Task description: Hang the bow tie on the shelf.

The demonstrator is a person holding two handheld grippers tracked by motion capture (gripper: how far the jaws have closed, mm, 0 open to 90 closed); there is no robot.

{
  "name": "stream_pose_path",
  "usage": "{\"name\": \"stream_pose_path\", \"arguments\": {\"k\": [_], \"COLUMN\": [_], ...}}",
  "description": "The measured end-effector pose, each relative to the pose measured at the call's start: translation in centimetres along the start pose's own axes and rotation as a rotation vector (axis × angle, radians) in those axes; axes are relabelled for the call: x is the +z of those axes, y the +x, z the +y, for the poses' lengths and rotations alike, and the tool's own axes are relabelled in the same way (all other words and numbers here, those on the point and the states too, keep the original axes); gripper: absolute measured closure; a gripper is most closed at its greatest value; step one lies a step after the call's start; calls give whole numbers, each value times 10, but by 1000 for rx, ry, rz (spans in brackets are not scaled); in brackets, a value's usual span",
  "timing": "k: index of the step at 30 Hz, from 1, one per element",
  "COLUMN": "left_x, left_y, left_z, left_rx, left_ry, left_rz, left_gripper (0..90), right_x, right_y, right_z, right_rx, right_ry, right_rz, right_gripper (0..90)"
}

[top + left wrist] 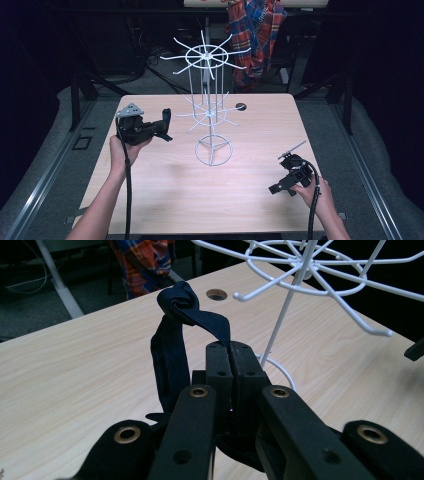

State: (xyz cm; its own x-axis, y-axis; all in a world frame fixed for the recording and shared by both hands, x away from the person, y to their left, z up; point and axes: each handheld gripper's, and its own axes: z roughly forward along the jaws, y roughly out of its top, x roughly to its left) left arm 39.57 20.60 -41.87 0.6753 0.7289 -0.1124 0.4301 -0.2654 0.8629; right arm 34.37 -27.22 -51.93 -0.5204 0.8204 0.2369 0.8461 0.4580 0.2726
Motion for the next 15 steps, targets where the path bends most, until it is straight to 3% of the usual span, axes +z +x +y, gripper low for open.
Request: {"name": "stream_pose_path", "arguments": {"k": [3,6,11,12,15], "left_x": [1,3,5,5,6], "left_y": [-2,-5,-8,-8,-9], "left_z": [2,6,9,9,11], "left_rx": [6,12,26,27,31], "left_ry": [-5,-11,-18,-19,-24], "left_rz": [-3,-13,-19,-20,-24], "left_gripper": [882,883,882,882,882], "right_x": [-3,-1,-1,0,-1], "right_y": [-2,0,-1,0,-1], "right_z": [1,0,1,0,0], "right_rx": [-27,-7,-14,6,-11], "right_ry": [33,10,15,-5,18], "right_rz": [-8,9,3,1,0], "right_gripper": [41,41,41,41,41]}}
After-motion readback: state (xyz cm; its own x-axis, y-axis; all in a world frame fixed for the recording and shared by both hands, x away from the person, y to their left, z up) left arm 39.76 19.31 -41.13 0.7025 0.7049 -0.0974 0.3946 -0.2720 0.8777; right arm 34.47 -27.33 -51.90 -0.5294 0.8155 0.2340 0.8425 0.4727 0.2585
